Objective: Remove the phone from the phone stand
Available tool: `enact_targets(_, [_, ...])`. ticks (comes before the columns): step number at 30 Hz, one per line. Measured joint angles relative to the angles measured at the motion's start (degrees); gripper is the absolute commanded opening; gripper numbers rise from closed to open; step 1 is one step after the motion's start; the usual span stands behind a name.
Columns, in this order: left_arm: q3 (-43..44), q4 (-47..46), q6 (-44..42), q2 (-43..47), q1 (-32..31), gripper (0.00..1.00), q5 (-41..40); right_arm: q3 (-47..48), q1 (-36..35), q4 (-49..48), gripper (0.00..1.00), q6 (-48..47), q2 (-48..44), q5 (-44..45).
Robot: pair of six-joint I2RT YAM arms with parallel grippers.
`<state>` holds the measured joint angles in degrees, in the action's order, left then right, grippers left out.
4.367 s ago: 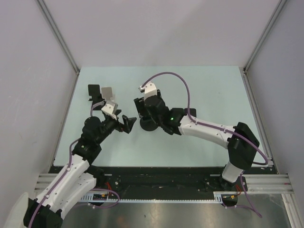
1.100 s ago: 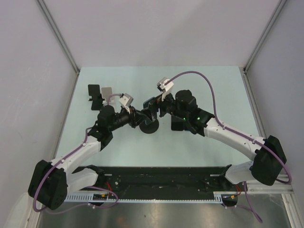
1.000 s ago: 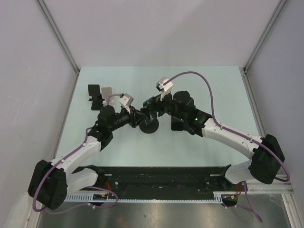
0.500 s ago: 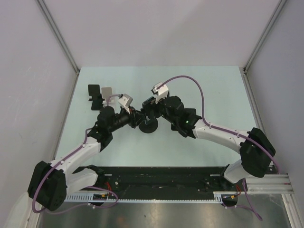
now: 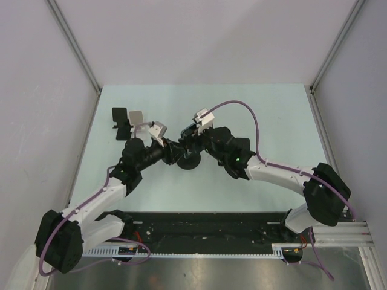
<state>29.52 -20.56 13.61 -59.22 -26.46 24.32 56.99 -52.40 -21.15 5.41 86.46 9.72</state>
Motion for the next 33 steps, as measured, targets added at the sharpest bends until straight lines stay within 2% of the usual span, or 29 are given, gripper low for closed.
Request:
enact_targets(1, [-0.6,0.2,0.0,0.9,0.0,0.58,-0.2,-0.1,0.0,0.0,0.00,-0.3,-0.1,0.0])
enact_targets(4, [-2.1,0.2,-1.0,4.7,0.1,0.64,-0.4,-0.6,0.3,0.2,0.00,-0.5,-0.7,-0.7])
enact_targets(10, [-3.6,0.1,-3.9,7.9,0.2,0.68,-0.3,-1.1,0.9,1.4,0.00,-0.5,-1.8,-3.1])
enact_targets(20, [-4.0,0.6,-6.3,5.1,0.0,0.64,-0.4,-1.2,1.2,2.8,0.00,-0.5,-2.5,-4.2])
enact_targets(27, [-4.0,0.6,-6.4,1.3,-1.0,0.54,-0.9,-1.2,1.2,2.8,0.00,-0.4,-2.6,-4.2])
enact_targets(33, [-3.3,0.5,-6.6,0.3,-1.8,0.54,-1.7,-1.2,1.2,2.8,0.00,-0.4,-2.6,-4.2])
